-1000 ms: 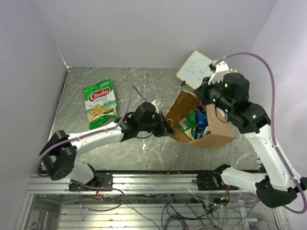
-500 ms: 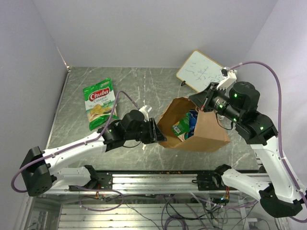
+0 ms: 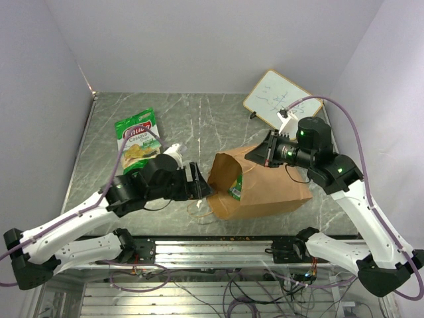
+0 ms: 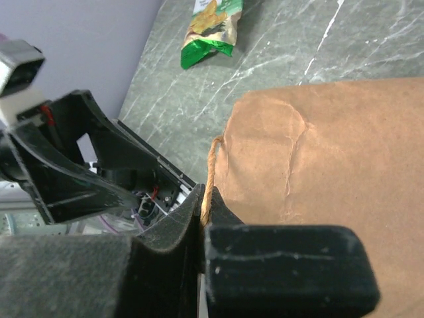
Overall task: Take the snacks out of the paper bag
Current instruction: Adjust the paper bag at the center of the board.
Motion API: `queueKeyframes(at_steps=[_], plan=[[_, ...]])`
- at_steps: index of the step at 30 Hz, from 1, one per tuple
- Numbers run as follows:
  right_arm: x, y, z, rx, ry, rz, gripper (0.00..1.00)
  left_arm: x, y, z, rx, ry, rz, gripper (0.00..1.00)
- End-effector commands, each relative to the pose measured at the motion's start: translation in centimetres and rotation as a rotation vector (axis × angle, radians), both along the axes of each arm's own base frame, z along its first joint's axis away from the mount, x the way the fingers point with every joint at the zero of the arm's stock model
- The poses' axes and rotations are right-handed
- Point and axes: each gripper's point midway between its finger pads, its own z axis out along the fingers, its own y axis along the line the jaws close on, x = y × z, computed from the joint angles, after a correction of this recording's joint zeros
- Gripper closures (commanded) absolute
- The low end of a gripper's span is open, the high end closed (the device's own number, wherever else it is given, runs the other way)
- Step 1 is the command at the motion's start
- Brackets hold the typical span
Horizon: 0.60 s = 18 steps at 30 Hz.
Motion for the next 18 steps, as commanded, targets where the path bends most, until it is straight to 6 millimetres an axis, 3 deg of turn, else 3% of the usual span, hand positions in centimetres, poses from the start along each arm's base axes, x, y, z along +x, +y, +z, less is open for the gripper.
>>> queueKeyframes(at_steps=[1,5,11,15,18], plan=[[-0.9,-0.7,0.2,-0.04,-0.051,0.036,1.0,0.7,-1.3,1.7,-0.018,-0.078,-0.047,0.17],[-0.3,-1.0,0.9,-0.018,-0.068,-0.019,1.0,1.5,-4.8,0.2,-0.096,-0.053,-0.088,0.27],[0.9,-5.3,3.4,-0.123,-0.162,-0.224,1.0,3.2,-8.6,-1.5,-0.189,-0.026,-0.081,0.33],[1.0,-7.5,6.0,-0.181,-0.262,-0.294,1.0,3.8,-9.0,-2.8,-0.145,-0.014,-0.067,0.37],[1.3,-9.1,7.2,-0.241,-0.312,-0.341,1.0,4.0,-8.0,-2.2,-0.122,-0.033,-0.033,0.29]])
